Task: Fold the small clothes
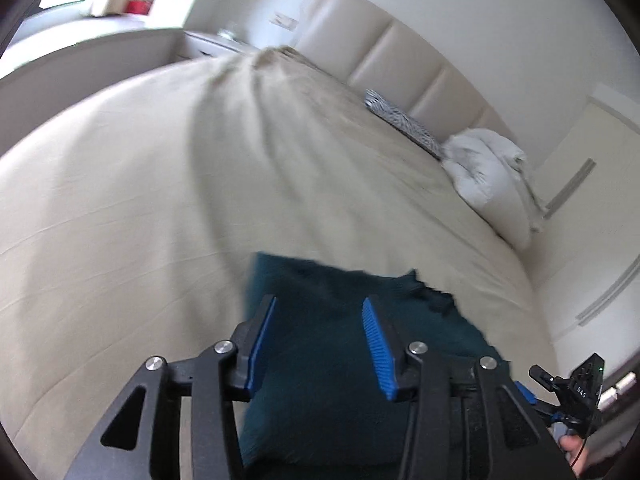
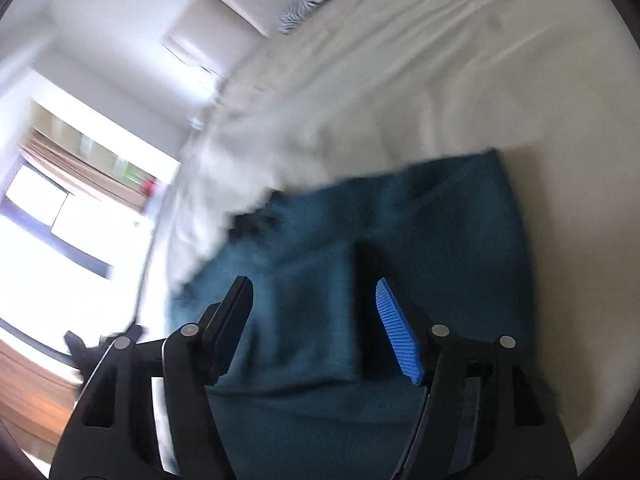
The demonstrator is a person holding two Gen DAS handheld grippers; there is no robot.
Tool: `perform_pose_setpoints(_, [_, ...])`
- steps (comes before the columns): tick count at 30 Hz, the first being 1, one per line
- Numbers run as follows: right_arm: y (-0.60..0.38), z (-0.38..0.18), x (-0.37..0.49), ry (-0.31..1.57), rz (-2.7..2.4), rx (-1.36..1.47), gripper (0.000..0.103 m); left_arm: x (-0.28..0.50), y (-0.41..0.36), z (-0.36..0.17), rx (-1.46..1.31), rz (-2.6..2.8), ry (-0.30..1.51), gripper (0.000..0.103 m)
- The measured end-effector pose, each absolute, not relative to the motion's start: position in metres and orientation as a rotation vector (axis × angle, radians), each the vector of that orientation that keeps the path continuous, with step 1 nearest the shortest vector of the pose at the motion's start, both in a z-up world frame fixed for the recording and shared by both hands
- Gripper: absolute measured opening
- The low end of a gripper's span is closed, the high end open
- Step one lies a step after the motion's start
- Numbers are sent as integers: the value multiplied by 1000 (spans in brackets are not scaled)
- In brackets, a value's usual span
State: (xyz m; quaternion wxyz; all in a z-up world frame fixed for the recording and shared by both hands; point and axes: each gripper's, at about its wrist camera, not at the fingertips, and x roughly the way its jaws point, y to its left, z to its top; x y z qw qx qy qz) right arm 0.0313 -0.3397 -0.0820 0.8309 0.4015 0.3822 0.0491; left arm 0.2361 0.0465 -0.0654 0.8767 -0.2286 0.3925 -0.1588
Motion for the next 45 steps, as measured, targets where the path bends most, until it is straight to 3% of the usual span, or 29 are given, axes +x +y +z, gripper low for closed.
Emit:
perform_pose_setpoints(4, [-316,-90,51,841,316,965,64,276,32,-100,-426,-325,941,45])
perform_pose_setpoints(7, [-304,-117,68,900,369,1009,64,282,45,-124,-474,-343,949,31])
perform_pose_setpoints(9, [-304,-137,71,944,349,1054,59,278,50,-123,-485,-367,947,31])
perform_pose_setpoints(12, [-311,-137,62,905,363,1093,61,267,54,-119,-459,-397,947,32])
perform_pose_setpoints(14, [-315,-136,54,900,363,1118,61,255,58,-116,-462,-409,948,34])
perform_pose_setpoints(16, [-320,-134,41,888,359,1116,61,241,57,-113,-437,-423,944,44])
perform_pose_setpoints(18, [-319,-135,28,886,355,1124,61,222,51,-110,-366,-427,946,45])
perform_pose_setpoints(19, [-319,-138,25,892,349,1124,61,211,50,-108,-316,-406,944,52])
perform_pose_setpoints(26, [-323,-129,-32,922,285,1111,63,129,68,-94,-253,-428,979,56])
perform_pose_setpoints(28, [-323,-115,-67,897,263,1084,63,102,80,-88,-280,-432,977,66])
perform_pose_setpoints(30, [-323,-104,-99,870,260,1064,63,70,89,-84,-290,-441,977,69])
perform_pose_setpoints(37, [-302,-86,-202,884,202,956,63,-22,123,-107,-390,-434,1112,68])
perform_pose_setpoints(45, [-301,-75,-290,905,104,873,63,-75,139,-104,-441,-441,1147,65])
